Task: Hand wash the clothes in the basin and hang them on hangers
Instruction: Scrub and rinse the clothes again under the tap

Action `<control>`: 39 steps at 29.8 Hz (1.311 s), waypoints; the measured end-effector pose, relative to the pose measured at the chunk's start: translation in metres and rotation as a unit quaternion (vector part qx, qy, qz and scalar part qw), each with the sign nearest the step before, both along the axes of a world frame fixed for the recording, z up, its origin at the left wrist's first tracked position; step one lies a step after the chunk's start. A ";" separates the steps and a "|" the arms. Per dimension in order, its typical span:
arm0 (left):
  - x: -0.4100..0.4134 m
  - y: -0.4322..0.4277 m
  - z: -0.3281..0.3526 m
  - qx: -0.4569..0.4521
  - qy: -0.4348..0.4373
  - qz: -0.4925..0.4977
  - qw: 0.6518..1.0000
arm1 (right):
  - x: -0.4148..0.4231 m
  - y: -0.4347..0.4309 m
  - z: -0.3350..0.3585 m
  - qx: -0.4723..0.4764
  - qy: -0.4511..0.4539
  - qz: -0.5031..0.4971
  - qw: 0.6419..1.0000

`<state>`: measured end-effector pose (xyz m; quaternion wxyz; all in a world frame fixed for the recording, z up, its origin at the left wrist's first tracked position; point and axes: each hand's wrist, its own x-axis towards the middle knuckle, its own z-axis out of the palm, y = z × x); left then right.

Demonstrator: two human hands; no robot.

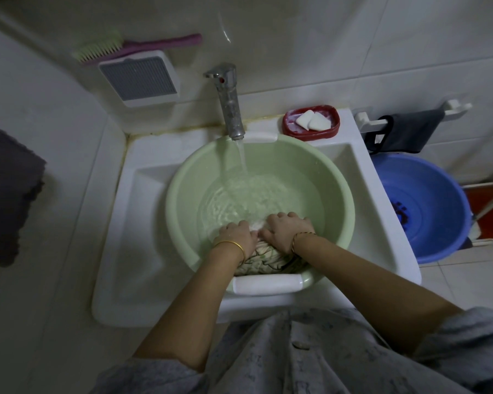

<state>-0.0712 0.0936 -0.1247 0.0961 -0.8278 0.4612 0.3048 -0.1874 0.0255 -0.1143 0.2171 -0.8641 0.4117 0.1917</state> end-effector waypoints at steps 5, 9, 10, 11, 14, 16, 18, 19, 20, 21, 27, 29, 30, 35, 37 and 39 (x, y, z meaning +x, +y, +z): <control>-0.001 0.000 0.001 -0.001 0.001 0.003 1.000 | 0.000 0.000 0.001 0.002 0.003 0.001 1.000; -0.002 0.001 0.004 -0.001 0.002 0.001 1.000 | 0.000 0.000 0.002 0.008 0.007 -0.003 1.000; -0.002 0.002 0.005 -0.002 0.002 0.001 1.000 | 0.000 0.000 0.003 0.009 0.009 -0.004 1.000; -0.002 0.002 0.006 -0.006 0.001 0.001 1.000 | 0.000 0.000 0.003 0.013 0.011 -0.006 1.000; 0.000 0.004 0.015 -0.049 -0.011 0.012 0.999 | 0.001 -0.001 0.005 0.029 0.023 -0.012 0.999; 0.002 0.004 0.023 -0.100 -0.030 0.024 0.994 | 0.003 -0.006 0.009 0.053 0.027 -0.017 0.998; 0.007 0.004 0.031 -0.147 -0.052 0.036 0.987 | 0.004 -0.014 0.012 0.081 0.027 -0.014 0.996; 0.010 0.003 0.035 -0.168 -0.060 0.043 0.983 | 0.005 -0.018 0.013 0.090 0.025 -0.009 0.996; 0.013 0.002 0.038 -0.190 -0.067 0.049 0.978 | 0.004 -0.021 0.012 0.092 0.020 -0.004 0.995; 0.016 0.000 0.042 -0.214 -0.072 0.053 0.973 | 0.004 -0.025 0.011 0.091 0.015 -0.002 0.996; 0.021 -0.017 0.077 -0.341 -0.088 0.021 0.936 | 0.011 -0.036 0.011 0.060 0.008 -0.006 0.998; 0.022 -0.026 0.088 -0.376 -0.106 0.002 0.921 | 0.014 -0.039 0.013 0.059 0.000 -0.009 0.998; 0.024 -0.031 0.093 -0.389 -0.122 -0.009 0.913 | 0.016 -0.041 0.013 0.059 -0.002 -0.011 0.998; 0.038 -0.059 0.118 -0.421 -0.188 -0.013 0.887 | 0.021 -0.052 0.017 0.085 -0.024 -0.036 0.995; 0.044 -0.070 0.128 -0.435 -0.213 -0.014 0.875 | 0.023 -0.055 0.019 0.088 -0.031 -0.041 0.995; 0.047 -0.078 0.137 -0.434 -0.219 -0.020 0.874 | 0.024 -0.057 0.019 0.091 -0.033 -0.044 0.994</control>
